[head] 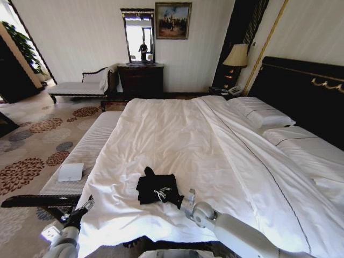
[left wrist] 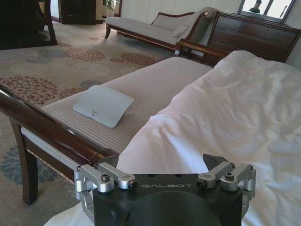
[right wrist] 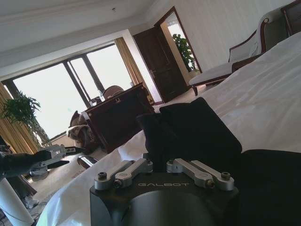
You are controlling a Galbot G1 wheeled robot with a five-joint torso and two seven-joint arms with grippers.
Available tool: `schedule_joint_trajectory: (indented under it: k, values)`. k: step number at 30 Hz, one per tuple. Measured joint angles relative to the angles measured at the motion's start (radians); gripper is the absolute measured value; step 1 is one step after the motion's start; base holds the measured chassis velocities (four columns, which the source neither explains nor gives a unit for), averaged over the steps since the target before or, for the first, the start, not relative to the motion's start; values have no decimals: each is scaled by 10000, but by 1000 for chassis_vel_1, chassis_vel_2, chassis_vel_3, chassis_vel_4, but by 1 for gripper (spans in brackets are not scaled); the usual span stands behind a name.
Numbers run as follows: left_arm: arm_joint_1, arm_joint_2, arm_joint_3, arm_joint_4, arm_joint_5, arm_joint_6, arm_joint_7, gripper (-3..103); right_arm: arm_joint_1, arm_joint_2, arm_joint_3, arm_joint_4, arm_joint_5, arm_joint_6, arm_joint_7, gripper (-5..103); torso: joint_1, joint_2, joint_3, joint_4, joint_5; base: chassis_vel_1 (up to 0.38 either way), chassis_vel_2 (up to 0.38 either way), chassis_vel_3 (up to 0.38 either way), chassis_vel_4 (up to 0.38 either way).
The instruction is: Fold the clothes on the bed.
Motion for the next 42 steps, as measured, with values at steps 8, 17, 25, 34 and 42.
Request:
schedule_joint_trajectory:
  k: [8,17,25,34,42]
  values:
    - [-43,-95,64,13,40,24,-9,100,-228,217,321,738,604,187,44,39,0,0,0,0,-1,0,0,0,0]
    - [26,-258,90,-38,180,33,-22,100,-241,752,608,430,1608,-400,1490,72,0,0,0,1,2,0,0,0,0]
    - [33,-320,166,-982,-693,61,-201,100,-455,738,2142,724,873,-366,2601,97,0,0,0,3,3,0,0,0,0]
    - [-174,106,1198,-2465,1720,-885,-582,100,-3135,221,7988,1996,-2009,435,3843,100,1,-1,0,0,8,0,0,0,0]
    - [1129,120,2628,-3524,3253,-1664,1074,100,-7345,1943,11536,4768,-4524,307,4750,100,-3,3,-3,-2,-1,0,0,0,0]
